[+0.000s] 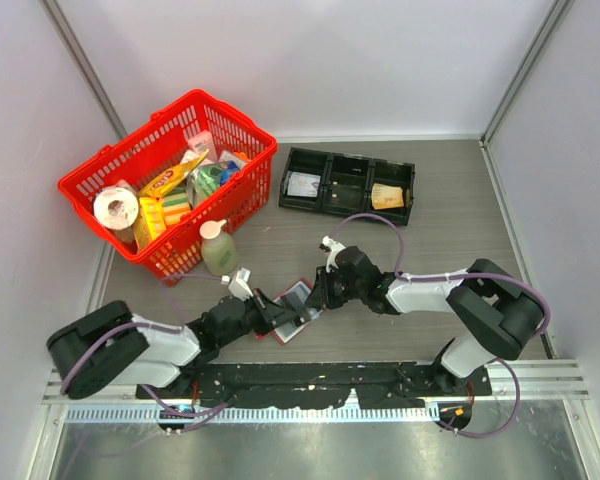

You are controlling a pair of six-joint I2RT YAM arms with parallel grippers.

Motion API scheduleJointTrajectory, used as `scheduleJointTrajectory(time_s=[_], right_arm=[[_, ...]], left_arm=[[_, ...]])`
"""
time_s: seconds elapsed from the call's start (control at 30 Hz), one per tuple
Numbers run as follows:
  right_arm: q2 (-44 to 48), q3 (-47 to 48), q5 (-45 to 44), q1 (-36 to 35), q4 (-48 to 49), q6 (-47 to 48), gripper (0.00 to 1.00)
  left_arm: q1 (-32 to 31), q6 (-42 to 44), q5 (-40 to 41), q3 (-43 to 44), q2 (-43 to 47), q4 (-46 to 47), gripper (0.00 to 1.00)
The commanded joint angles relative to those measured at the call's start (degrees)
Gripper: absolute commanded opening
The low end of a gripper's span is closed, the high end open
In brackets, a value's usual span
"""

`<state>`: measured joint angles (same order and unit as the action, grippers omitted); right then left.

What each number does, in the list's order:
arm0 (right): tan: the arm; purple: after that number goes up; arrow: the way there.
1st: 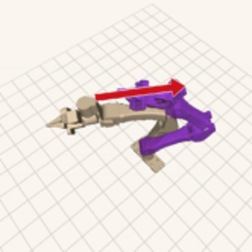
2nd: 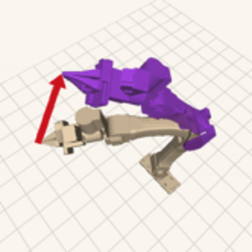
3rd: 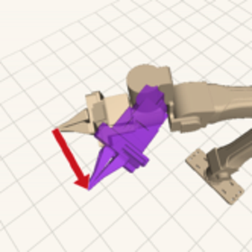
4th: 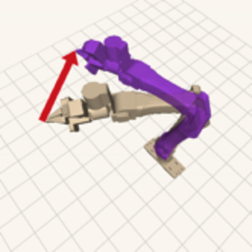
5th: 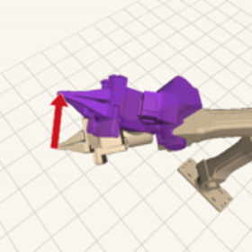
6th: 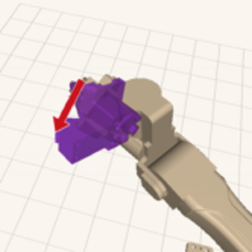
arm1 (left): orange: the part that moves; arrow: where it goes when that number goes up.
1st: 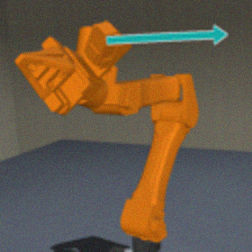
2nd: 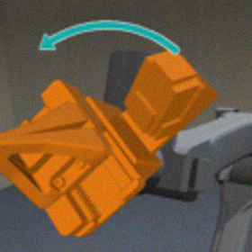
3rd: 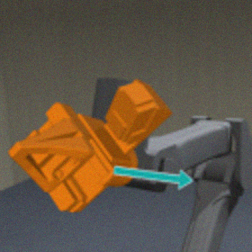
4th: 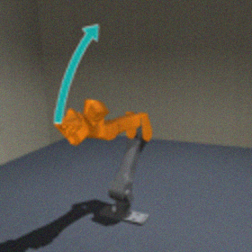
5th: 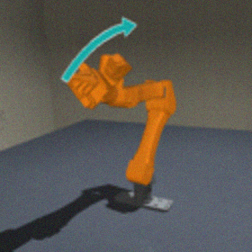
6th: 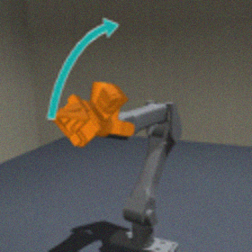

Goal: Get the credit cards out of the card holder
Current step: Remove the credit card from the card holder.

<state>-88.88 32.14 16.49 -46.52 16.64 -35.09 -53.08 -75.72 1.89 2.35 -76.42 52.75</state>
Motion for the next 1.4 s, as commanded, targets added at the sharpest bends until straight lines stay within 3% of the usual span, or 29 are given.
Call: scheduleJointTrajectory(time_s=[0.0, 0.33, 0.5, 0.67, 0.8, 0.87, 1.0, 1.1, 1.37], right_arm=[[-2.70, -0.85, -4.01, 0.55, -4.69, 1.16, 0.16], [-2.00, -0.24, -4.10, 1.00, -5.04, 1.52, 0.15], [1.59, 0.90, -4.54, 1.00, -6.88, 2.31, 0.16], [7.22, 3.10, -4.28, 0.91, -11.01, 5.29, 0.20], [14.59, 5.82, -3.49, 1.00, -16.28, 9.24, 0.31], [17.76, 7.41, -1.38, 1.00, -20.40, 11.79, 0.44], [23.91, 9.43, 3.27, 1.00, -23.49, 18.29, 0.62], [27.70, 10.66, 7.67, 1.00, -25.25, 24.34, 0.68], [35.88, 13.73, 19.53, 1.00, -30.61, 34.74, 0.73]], left_arm=[[-0.62, -2.50, -0.23, -0.25, 10.22, -12.45, 0.00], [-0.71, -3.12, 6.37, 3.36, 36.15, -50.61, 0.00], [-0.62, -0.05, 7.07, 5.38, 45.73, -61.87, 0.00], [-0.62, 10.92, 5.41, 9.68, 51.28, -67.16, 0.00], [-0.80, 23.93, 1.55, 14.86, 50.07, -69.18, 0.00], [-0.71, 30.95, -1.17, 18.46, 47.69, -70.32, 0.00], [-0.71, 43.35, -7.85, 27.15, 41.02, -74.36, 0.00], [-0.71, 49.42, -13.73, 32.18, 36.88, -74.55, 0.00], [-0.71, 64.01, -25.44, 45.27, 28.62, -83.67, 0.00]])
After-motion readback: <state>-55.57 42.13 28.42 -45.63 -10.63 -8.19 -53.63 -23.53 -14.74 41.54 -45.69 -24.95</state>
